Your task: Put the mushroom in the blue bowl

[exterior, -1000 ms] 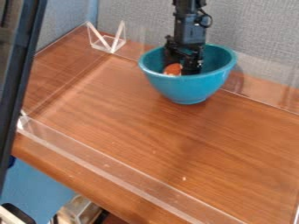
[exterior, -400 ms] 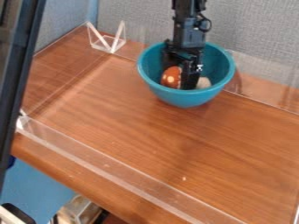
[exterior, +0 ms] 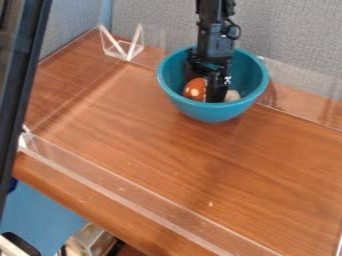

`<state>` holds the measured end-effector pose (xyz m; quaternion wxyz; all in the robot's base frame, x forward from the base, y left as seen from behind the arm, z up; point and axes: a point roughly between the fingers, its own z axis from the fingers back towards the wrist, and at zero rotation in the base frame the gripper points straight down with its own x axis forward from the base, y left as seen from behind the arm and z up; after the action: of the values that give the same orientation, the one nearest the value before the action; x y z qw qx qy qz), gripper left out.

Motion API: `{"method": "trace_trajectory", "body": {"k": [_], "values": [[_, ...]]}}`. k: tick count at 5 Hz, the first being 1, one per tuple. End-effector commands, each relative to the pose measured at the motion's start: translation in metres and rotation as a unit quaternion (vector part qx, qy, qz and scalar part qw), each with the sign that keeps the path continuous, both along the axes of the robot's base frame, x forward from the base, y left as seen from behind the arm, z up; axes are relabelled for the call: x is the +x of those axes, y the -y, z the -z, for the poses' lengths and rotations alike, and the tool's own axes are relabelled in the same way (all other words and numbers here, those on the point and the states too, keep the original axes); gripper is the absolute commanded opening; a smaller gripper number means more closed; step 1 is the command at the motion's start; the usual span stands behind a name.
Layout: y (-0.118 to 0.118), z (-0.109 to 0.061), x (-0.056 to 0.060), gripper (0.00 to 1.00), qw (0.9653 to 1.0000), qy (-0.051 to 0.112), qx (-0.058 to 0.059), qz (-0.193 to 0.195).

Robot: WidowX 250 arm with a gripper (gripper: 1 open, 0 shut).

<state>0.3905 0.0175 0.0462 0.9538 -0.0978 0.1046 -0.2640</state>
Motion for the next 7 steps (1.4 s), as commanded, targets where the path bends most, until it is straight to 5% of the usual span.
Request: {"method": "trace_trajectory", "body": {"k": [1, 6, 7], "values": [[0.001, -0.046, 0.005, 1.00, 0.9984, 0.057, 0.006, 0.001], [0.002, -0.057, -0.003, 1.00, 0.9982, 0.059, 0.006, -0.010], [0.002, -0.057, -0.003, 0.00, 0.9983, 0.058, 0.005, -0.010]]}}
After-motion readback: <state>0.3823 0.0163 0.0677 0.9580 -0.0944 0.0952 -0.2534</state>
